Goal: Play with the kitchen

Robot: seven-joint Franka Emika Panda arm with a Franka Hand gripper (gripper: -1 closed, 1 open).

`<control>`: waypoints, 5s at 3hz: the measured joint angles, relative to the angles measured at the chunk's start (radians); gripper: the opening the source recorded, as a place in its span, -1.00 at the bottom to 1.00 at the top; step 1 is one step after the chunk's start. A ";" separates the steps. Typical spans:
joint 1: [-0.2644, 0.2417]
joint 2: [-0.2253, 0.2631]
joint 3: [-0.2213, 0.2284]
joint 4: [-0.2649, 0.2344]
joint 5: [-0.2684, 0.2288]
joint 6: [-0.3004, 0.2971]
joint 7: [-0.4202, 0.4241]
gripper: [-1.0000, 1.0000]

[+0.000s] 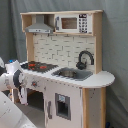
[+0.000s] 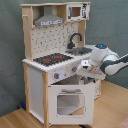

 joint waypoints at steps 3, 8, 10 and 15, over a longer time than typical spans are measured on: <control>-0.038 0.203 0.045 0.030 -0.003 0.063 -0.031 1.00; -0.278 0.205 0.350 0.087 -0.004 0.063 0.065 -1.00; -0.395 0.198 0.509 0.150 -0.004 0.063 0.091 -1.00; -0.361 0.113 0.459 0.217 -0.052 0.046 0.240 1.00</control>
